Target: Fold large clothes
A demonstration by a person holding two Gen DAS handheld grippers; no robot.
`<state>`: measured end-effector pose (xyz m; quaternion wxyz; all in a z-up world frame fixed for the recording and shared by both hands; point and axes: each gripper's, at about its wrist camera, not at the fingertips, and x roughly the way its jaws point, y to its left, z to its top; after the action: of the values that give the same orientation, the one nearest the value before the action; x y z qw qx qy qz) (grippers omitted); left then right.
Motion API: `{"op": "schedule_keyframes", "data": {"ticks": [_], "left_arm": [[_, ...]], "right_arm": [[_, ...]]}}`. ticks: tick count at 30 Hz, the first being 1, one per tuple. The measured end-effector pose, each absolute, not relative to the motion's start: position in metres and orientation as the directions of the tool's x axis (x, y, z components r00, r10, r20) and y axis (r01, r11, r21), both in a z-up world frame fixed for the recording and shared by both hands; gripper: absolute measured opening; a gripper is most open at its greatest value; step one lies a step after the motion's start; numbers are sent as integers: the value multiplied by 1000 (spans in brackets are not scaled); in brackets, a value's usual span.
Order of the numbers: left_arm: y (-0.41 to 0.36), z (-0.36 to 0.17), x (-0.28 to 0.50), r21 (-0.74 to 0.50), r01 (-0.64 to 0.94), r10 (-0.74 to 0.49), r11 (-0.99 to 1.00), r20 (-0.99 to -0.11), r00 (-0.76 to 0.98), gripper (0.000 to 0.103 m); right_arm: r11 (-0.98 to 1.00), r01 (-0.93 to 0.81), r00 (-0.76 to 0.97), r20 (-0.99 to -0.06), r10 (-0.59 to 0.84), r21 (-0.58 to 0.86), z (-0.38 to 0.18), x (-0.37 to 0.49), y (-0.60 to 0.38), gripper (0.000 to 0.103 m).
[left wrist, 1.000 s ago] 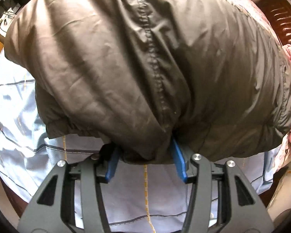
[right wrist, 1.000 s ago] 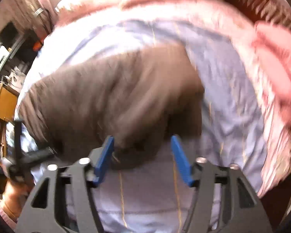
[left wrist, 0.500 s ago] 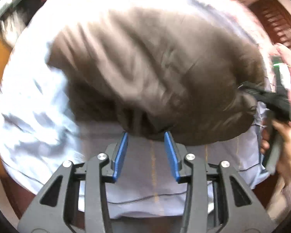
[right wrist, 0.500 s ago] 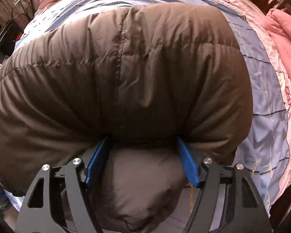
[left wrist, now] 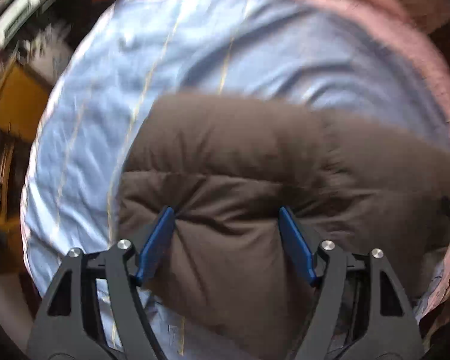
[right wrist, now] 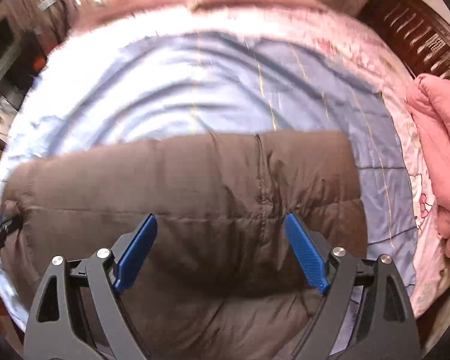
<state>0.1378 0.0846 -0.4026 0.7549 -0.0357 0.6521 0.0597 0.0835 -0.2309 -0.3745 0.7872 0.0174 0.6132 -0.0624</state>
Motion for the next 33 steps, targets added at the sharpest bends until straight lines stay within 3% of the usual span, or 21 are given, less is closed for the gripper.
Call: {"op": "schedule_keyframes", "data": {"ticks": [3,5,7,8,10,12,15,18,19,27,31,33], "left_arm": [[107,-438,123,-6,-206,4,979,-999,45,82],[112,-455,116,-5,-240,-3,971,-1000,9,95],[108,-464,110,6,-245,10,970,-1000,13,94],[106,-461,108,11,-251,18,968,-1000,24,84],[101,-439,101,4,-246,21,969,-998,66,63],[96,-402,83,-18,-235,18,972,-988,152,61],[70,-363,52,-100,-167,-59,981,-970,235,56],[26,-369,33,-103,-55,-90,993,-975,203,42],[15,-381,33,-98,-27,-92,995,-981,171,32],[-18,-451,45,23,5,22,1000,-994,111,33],[-30,-456,48,50,24,48,998,-995,84,33],[-25,-437,53,-3,-5,-3,1000,-998,65,26]], "right_arm": [[989,150,164,-986,-23,2,-413,82,-255,87],[990,137,146,-989,-25,-5,-429,78,-253,94],[991,130,133,-990,-48,-30,-435,75,-248,98],[991,129,144,-988,-51,-32,-428,75,-246,96],[993,119,218,-975,-47,-21,-397,65,-245,74],[992,120,301,-954,-7,30,-364,43,-247,70],[988,99,296,-951,88,122,-348,6,-237,53],[992,62,231,-969,92,109,-369,-11,-220,37],[994,63,208,-975,75,90,-385,-12,-217,34],[1000,12,178,-984,11,14,-443,2,-209,36],[999,-35,163,-987,-4,-10,-447,-1,-199,36],[999,-34,155,-987,34,29,-431,6,-203,35]]}}
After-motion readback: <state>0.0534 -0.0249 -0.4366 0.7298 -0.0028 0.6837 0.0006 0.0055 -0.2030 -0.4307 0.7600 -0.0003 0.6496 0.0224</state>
